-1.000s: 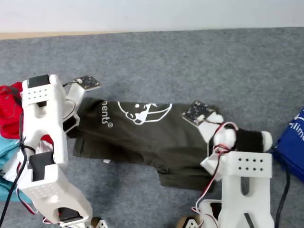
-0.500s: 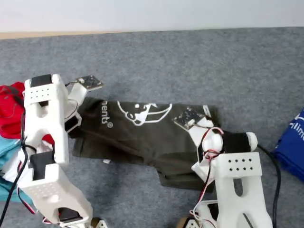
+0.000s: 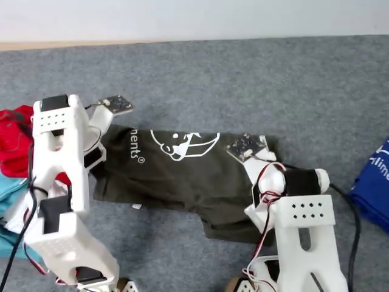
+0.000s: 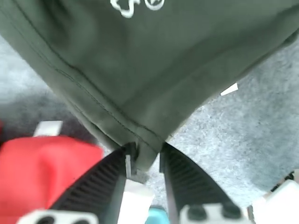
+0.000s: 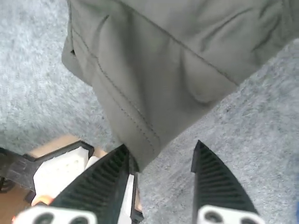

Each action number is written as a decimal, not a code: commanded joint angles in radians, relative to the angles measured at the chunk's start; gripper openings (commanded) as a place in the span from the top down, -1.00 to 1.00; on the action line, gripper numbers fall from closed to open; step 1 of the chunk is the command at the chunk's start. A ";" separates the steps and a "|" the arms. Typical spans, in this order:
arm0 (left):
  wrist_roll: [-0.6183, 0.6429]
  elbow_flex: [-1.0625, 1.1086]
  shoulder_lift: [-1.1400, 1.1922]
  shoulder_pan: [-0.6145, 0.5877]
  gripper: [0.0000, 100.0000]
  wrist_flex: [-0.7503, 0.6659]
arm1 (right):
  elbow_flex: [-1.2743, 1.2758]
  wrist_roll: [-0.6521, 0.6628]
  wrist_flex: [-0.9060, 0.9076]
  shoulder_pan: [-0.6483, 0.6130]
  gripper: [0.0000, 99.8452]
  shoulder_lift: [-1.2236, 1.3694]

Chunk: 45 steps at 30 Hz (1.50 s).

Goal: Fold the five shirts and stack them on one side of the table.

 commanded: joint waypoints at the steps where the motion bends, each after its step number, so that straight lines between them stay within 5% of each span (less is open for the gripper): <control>1: 0.008 -0.027 -0.144 0.026 0.79 0.031 | -0.135 -0.011 0.025 -0.001 0.61 -0.022; 18: 0.009 -0.002 -0.333 0.035 0.70 0.028 | -0.330 -0.011 0.084 -0.001 0.60 -0.022; 23: 0.017 0.015 -0.333 0.029 0.70 0.009 | -0.331 -0.035 0.076 -0.001 0.45 -0.013; 31: 0.388 0.045 -0.331 0.020 0.71 -0.255 | -0.328 -0.206 -0.249 0.013 0.46 0.156; 35: 0.585 0.127 -0.333 0.020 0.86 -0.379 | -0.328 -0.229 -0.426 0.027 0.70 0.332; 39: 0.623 0.174 -0.333 0.020 0.99 -0.391 | -0.339 -0.227 -0.558 0.033 1.00 0.499; 45: 0.624 0.191 -0.338 0.012 0.99 -0.391 | -0.428 -0.233 -0.610 0.035 0.97 0.693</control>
